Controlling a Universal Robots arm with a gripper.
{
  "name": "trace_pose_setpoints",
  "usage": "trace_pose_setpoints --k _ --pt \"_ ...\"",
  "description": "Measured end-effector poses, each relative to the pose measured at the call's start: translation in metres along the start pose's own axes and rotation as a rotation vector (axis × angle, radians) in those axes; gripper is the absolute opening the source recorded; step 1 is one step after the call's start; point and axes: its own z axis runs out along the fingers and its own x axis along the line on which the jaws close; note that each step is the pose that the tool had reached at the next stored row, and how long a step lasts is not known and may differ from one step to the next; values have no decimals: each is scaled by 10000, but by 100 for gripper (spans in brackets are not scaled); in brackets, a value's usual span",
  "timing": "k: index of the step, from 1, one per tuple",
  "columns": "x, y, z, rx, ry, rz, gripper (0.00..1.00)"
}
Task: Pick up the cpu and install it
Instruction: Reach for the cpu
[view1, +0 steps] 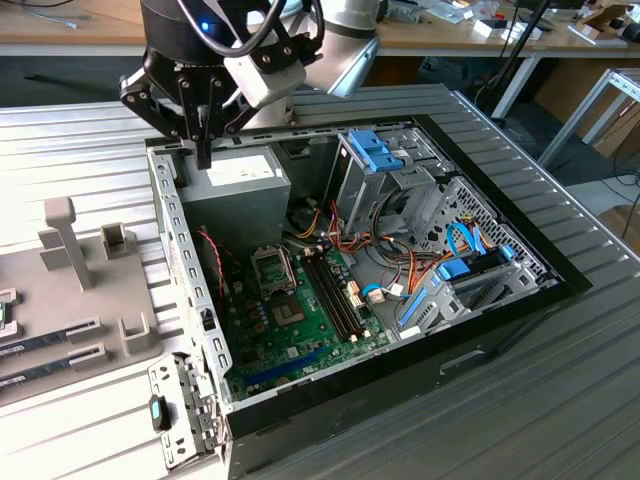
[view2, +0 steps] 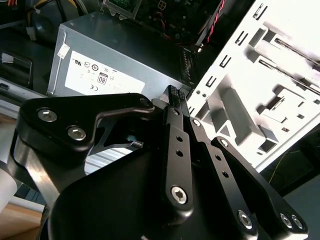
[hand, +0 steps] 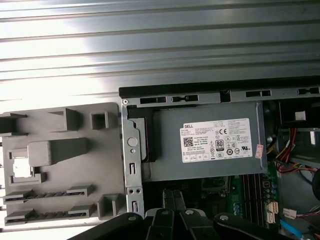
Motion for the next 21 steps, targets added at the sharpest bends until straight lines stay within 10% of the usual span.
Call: trace_pose_setpoints --k 21 --pt "164 -13 0 0 0 0 11"
